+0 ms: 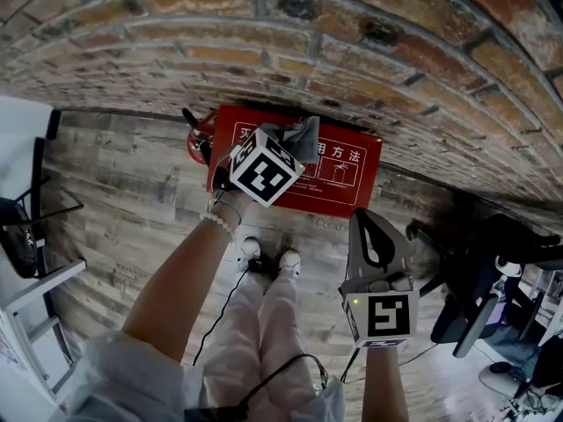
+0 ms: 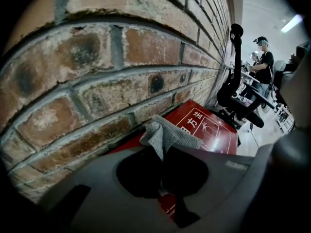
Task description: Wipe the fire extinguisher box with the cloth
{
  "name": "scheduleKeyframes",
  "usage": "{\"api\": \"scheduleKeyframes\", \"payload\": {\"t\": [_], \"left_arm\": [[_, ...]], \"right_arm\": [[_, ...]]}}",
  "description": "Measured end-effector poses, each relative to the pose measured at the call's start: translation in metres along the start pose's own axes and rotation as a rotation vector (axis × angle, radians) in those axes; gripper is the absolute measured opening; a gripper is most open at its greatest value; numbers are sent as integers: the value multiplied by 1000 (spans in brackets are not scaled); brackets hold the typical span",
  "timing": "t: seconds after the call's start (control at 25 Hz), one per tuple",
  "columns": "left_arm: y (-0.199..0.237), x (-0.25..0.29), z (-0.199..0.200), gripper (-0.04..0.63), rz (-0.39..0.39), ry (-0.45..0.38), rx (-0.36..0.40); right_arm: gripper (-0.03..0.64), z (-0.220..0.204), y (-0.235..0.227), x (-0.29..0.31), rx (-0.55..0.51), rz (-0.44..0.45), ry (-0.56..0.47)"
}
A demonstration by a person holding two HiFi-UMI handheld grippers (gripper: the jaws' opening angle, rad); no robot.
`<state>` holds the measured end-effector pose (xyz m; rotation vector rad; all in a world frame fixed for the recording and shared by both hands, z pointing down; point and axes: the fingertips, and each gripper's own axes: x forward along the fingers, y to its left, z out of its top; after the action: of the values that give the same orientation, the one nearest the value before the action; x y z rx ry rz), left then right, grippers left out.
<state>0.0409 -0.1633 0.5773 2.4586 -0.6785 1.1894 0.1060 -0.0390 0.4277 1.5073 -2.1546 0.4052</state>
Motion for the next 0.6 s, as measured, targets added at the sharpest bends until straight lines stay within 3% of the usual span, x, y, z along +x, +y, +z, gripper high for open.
{"api": "scheduleKeyframes", "payload": {"t": [0.6], "left_arm": [[58, -38, -45, 18, 73, 4, -67]], "right_arm": [[8, 16, 40, 26, -27, 46, -1]]}}
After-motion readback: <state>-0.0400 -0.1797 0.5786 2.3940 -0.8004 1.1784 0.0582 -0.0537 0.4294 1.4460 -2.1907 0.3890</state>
